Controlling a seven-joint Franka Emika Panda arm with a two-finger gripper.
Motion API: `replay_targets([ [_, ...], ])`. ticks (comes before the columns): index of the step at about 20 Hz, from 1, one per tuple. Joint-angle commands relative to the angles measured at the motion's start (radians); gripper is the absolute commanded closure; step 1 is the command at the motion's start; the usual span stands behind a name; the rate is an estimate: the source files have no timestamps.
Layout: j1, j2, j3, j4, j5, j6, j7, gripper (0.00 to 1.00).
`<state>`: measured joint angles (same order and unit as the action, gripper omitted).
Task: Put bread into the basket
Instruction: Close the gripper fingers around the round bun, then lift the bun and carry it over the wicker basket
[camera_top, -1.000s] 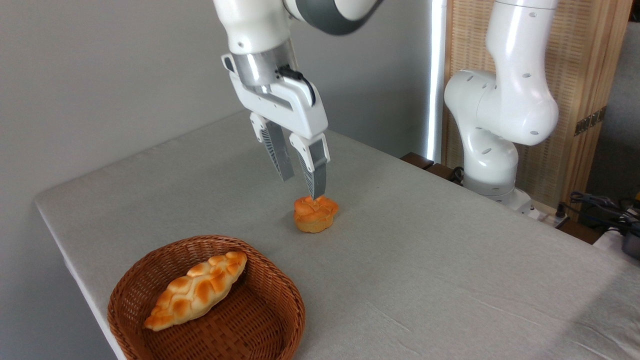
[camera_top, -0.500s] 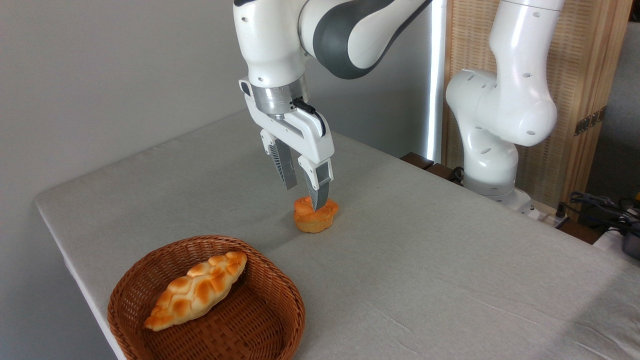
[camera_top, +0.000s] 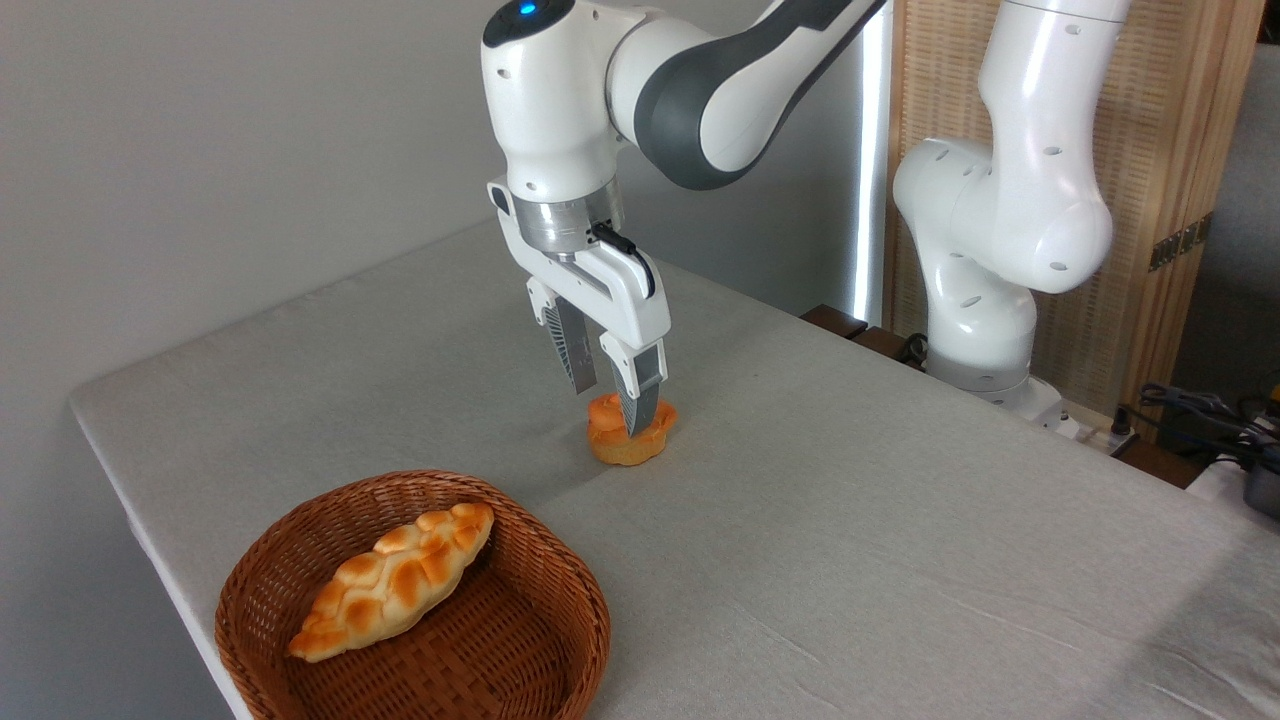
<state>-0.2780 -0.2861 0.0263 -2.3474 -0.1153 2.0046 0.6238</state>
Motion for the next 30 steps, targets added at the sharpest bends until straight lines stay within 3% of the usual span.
replay_targets([
  [1,-0.036,-0.008,0.017,-0.036,-0.011,0.043,-0.009,0.0],
  [8,-0.038,-0.007,0.017,-0.085,-0.003,0.092,-0.007,0.03],
  [9,-0.038,-0.007,0.017,-0.092,-0.003,0.108,-0.006,0.1],
  [11,-0.038,-0.007,0.017,-0.092,-0.003,0.112,-0.001,0.44],
  [12,-0.038,-0.007,0.017,-0.092,-0.001,0.112,0.002,0.53],
  [15,-0.038,-0.007,0.017,-0.092,0.0,0.112,0.002,0.6],
  [23,-0.038,-0.007,0.017,-0.089,0.002,0.103,0.028,0.65],
  [24,-0.038,-0.008,0.012,-0.081,0.02,0.094,0.034,0.65],
  [26,-0.035,-0.007,0.014,-0.009,0.107,-0.01,0.031,0.66],
  [28,-0.03,0.013,0.021,0.08,0.12,-0.107,0.037,0.66],
  [30,-0.023,0.04,0.024,0.169,0.121,-0.116,0.034,0.66],
])
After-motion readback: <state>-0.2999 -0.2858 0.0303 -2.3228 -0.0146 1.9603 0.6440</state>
